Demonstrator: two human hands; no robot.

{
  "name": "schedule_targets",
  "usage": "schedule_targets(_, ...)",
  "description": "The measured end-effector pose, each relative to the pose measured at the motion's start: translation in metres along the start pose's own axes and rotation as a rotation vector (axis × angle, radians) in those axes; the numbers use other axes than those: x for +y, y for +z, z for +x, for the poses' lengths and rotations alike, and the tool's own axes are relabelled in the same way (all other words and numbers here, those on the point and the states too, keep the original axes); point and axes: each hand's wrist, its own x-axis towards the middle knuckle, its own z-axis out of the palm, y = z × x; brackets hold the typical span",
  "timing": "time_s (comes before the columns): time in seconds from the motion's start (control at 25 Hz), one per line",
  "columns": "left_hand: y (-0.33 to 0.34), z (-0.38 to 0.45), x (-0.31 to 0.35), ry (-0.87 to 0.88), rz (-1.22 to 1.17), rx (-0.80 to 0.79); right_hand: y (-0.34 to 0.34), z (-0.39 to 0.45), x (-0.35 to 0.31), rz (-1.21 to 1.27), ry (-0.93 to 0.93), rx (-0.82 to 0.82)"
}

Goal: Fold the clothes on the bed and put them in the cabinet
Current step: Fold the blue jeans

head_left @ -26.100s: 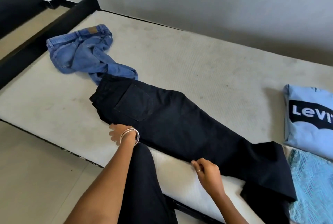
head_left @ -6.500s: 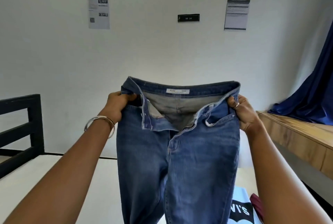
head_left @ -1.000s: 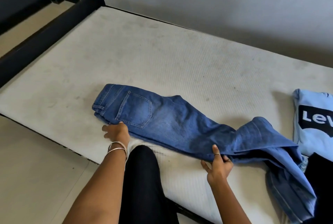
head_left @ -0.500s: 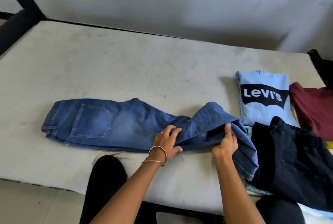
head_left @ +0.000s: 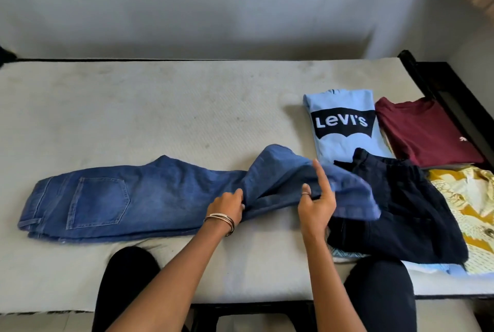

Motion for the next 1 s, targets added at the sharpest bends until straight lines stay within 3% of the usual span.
schedule_targets(0.08, -0.004, -0.001, 0.01, -0.027, 0.006, -0.055, -0.009, 0.009, -0.013, -0.16, -0.275, 0.01)
schedule_targets(0.16, -0.006, -0.004, 0.017, -0.056, 0.048, -0.074, -0.025, 0.021, -0.011, -0.148, -0.325, 0.028)
schedule_targets(0.24, -0.005, -0.005, 0.021, -0.057, 0.107, -0.094, -0.043, 0.021, 0.003, -0.092, -0.139, 0.127)
schedule_targets(0.36, 0.003, -0.007, 0.03, -0.013, 0.244, -0.208, -0.078, 0.002, 0.034, -0.052, 0.246, 0.402)
schedule_targets(0.44, 0.008, -0.009, 0.038, 0.01, 0.287, -0.217, -0.089, 0.001, 0.042, -0.019, 0.386, 0.476)
schedule_targets(0.68, 0.012, 0.015, 0.099, 0.316, 0.111, 0.287, -0.104, 0.047, 0.025, 0.056, 0.41, 0.563)
schedule_targets(0.76, 0.008, 0.031, 0.127, 0.336, 0.136, 0.265, -0.123, 0.061, 0.019, 0.079, 0.382, 0.538)
schedule_targets(0.84, 0.009, 0.044, 0.147, 0.189, 0.203, 0.197, -0.142, 0.068, 0.026, 0.004, 0.337, 0.499)
schedule_targets(0.92, 0.004, 0.045, 0.157, 0.121, 0.244, 0.147, -0.154, 0.066, 0.035, -0.141, 0.354, 0.5)
schedule_targets(1.0, -0.005, 0.051, 0.157, 0.109, 0.291, 0.18, -0.16, 0.067, 0.045, -0.436, 0.419, 0.528)
